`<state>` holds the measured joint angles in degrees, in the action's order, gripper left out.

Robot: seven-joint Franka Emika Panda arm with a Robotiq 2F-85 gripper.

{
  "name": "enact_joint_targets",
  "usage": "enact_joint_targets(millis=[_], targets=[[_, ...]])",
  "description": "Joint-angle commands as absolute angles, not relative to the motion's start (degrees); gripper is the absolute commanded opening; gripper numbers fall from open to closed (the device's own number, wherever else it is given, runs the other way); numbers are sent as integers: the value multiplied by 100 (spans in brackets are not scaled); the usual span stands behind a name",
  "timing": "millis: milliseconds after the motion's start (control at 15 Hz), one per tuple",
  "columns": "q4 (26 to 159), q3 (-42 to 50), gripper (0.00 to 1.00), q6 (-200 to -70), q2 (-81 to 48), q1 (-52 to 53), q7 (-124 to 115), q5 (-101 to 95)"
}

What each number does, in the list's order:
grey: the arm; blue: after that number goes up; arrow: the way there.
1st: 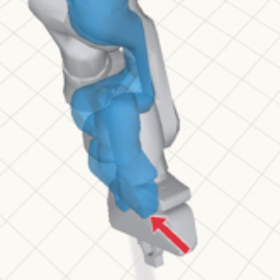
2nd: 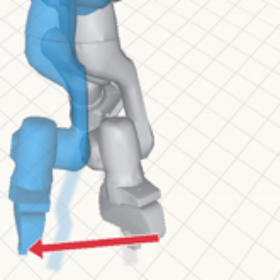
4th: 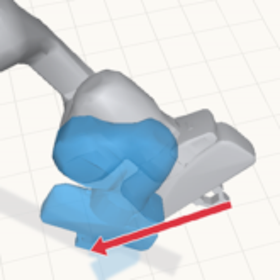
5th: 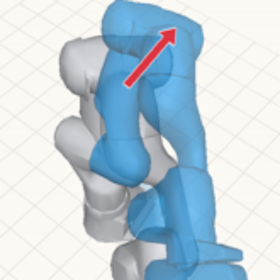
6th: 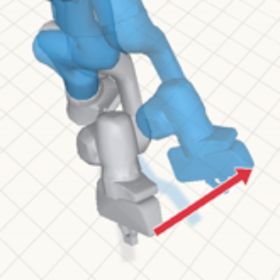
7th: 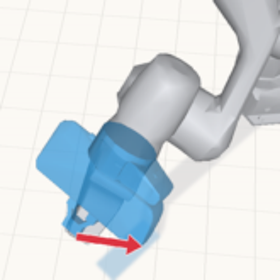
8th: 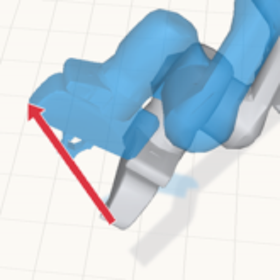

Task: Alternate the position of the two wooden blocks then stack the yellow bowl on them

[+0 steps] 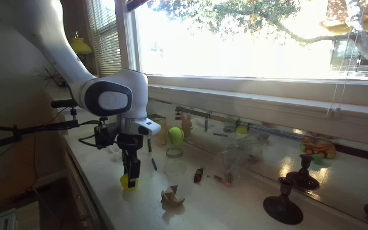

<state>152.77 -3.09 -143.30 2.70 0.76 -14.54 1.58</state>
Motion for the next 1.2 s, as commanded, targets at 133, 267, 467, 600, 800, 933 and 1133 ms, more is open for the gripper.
enact_joint_targets(millis=[133,267,467,600,800,933,1133], targets=[[15207,-274,36,-14403,208,104,-1403,153],[15233,-268,36,-14298,363,92,-1459,96],[15321,-192,36,-14027,772,2,-1615,-64],[15402,-64,36,-13929,1084,-164,-1732,-228],[15384,102,36,-13651,1438,-473,-1829,-459],[15336,205,36,-13504,1591,-695,-1836,-560],[15237,300,36,-13370,1681,-944,-1795,-615]])
